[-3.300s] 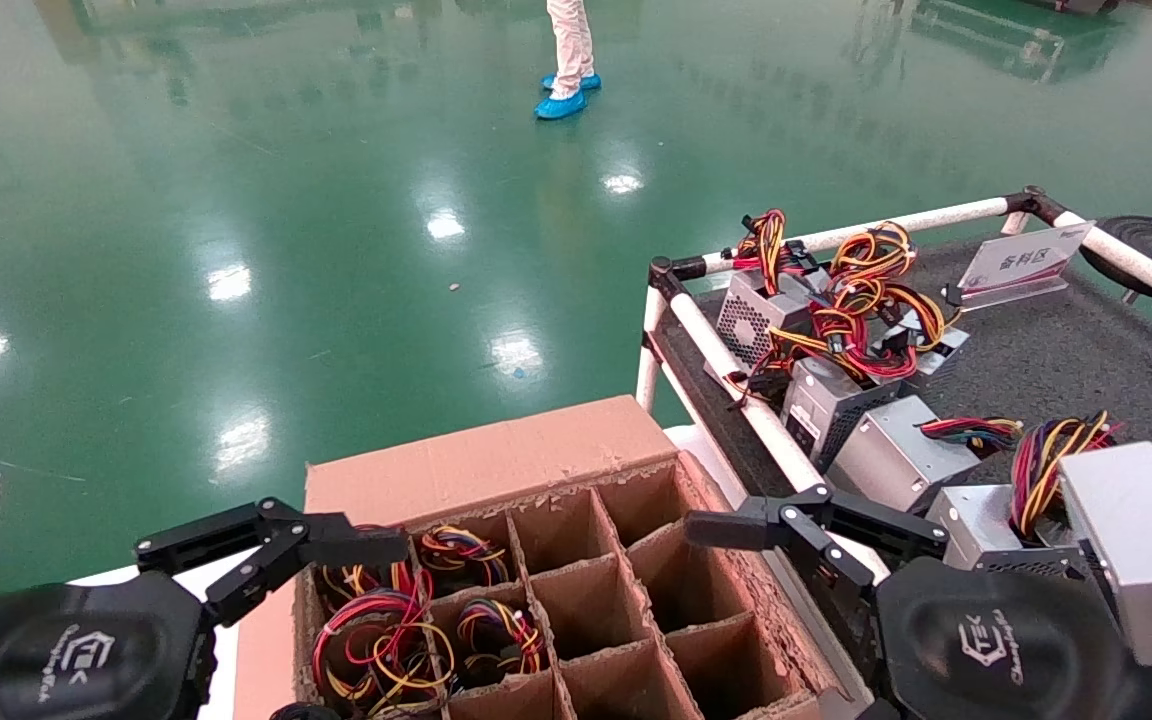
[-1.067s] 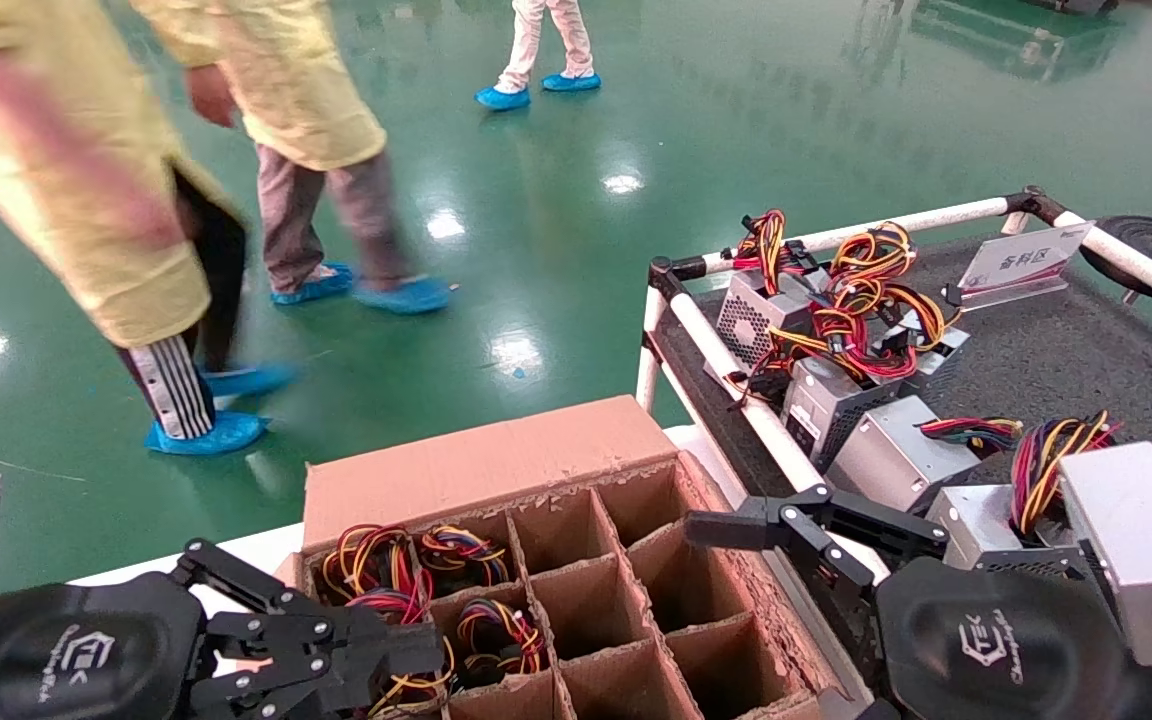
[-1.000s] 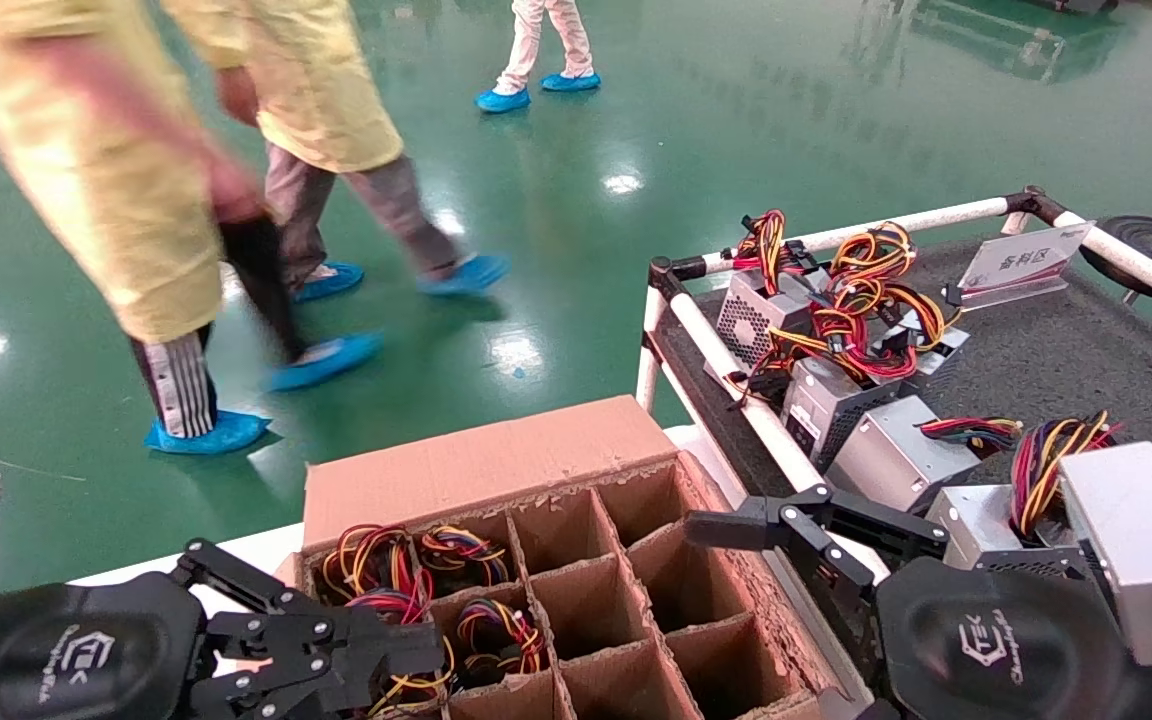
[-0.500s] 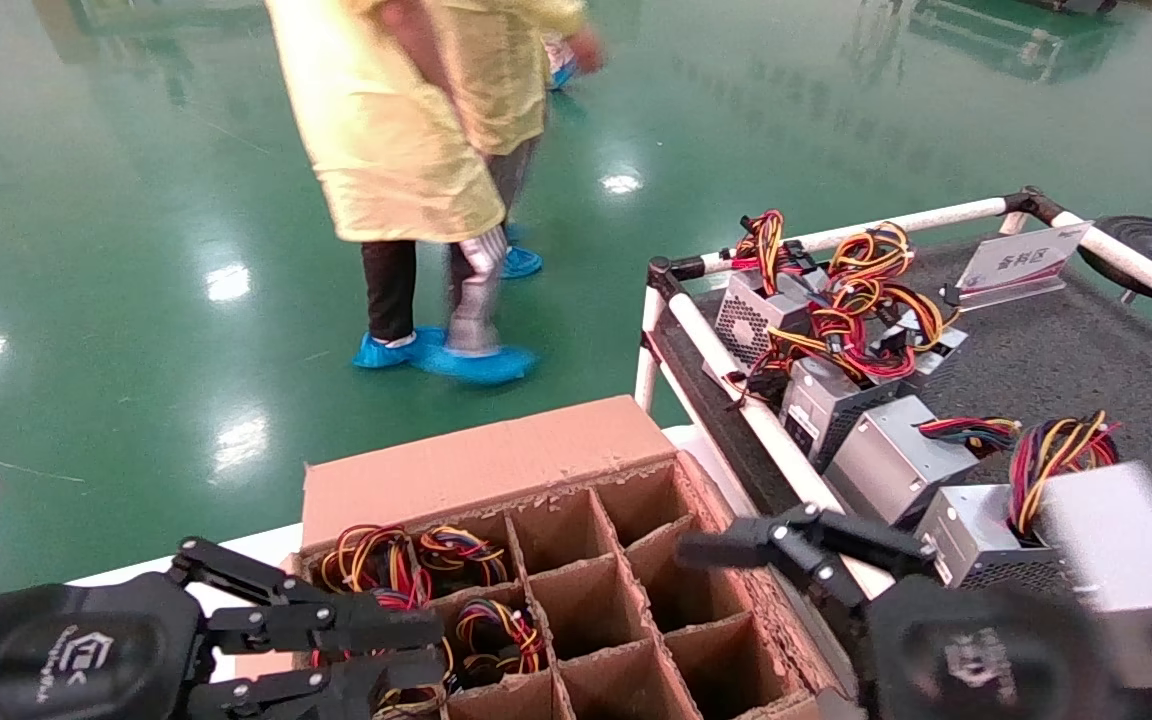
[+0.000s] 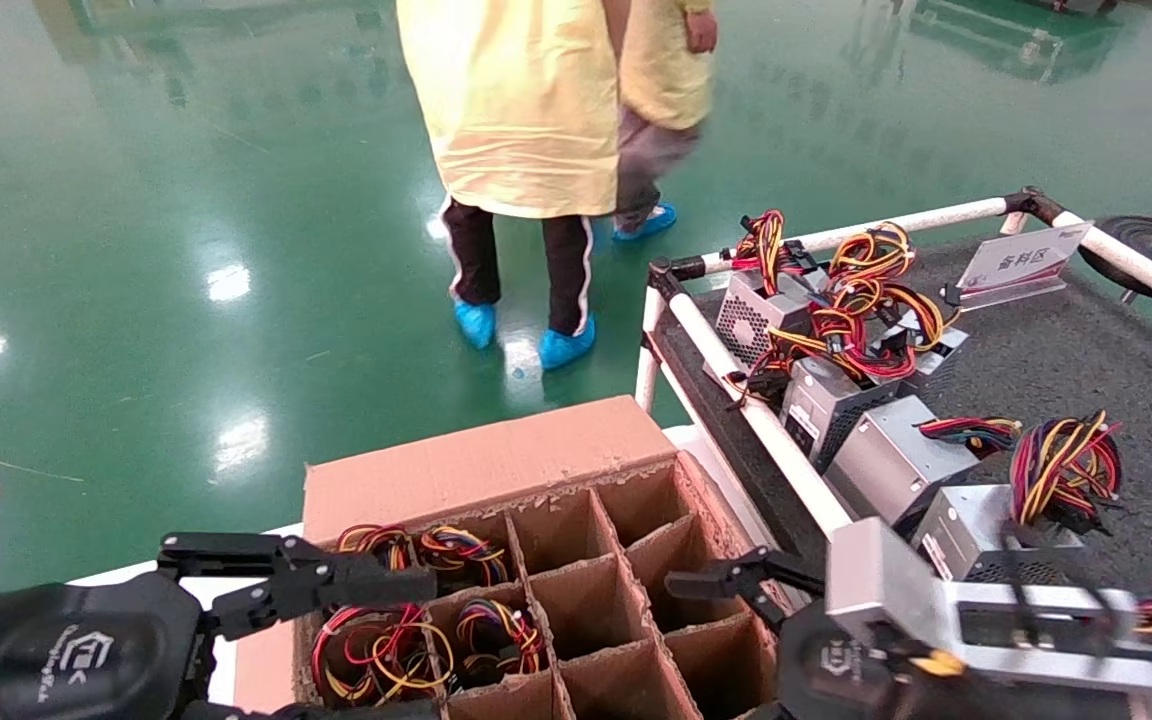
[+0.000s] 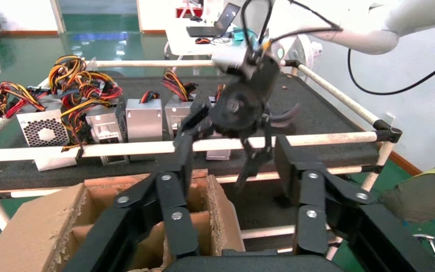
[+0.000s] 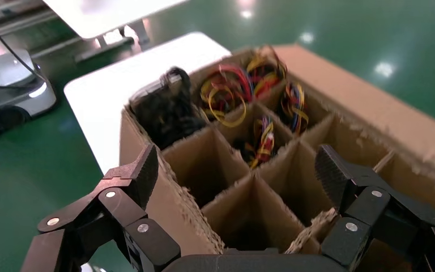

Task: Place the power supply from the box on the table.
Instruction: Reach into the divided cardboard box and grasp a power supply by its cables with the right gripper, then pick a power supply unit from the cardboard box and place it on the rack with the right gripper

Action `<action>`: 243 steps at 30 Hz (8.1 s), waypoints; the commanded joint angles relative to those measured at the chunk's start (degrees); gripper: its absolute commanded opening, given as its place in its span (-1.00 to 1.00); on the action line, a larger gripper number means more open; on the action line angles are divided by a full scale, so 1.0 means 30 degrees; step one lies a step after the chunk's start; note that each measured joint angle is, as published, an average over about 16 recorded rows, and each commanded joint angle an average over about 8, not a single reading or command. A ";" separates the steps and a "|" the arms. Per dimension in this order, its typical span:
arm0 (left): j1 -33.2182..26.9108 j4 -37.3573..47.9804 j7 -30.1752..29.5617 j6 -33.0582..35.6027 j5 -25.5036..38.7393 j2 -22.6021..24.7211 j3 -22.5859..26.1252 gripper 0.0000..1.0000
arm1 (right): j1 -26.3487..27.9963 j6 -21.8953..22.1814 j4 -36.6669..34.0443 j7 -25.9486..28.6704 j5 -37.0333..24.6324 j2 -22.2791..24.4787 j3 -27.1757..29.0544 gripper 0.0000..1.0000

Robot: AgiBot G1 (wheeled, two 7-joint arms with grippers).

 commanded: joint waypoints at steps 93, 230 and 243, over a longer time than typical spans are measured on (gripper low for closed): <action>-0.0011 0.0001 0.0021 -0.0017 -0.0028 -0.0016 0.0042 1.00 | 0.3709 0.3342 -0.6783 0.2526 -0.7746 -0.9092 -0.4741 -1.00; -0.0025 0.0001 0.0049 -0.0040 -0.0067 -0.0039 0.0100 1.00 | 1.3546 1.3083 -2.5445 -0.3425 -0.2714 -0.6734 0.3221 -1.00; -0.0026 0.0001 0.0052 -0.0042 -0.0071 -0.0041 0.0105 1.00 | 1.3820 1.2712 -2.5431 -0.3097 -0.3015 -0.6551 0.3012 -1.00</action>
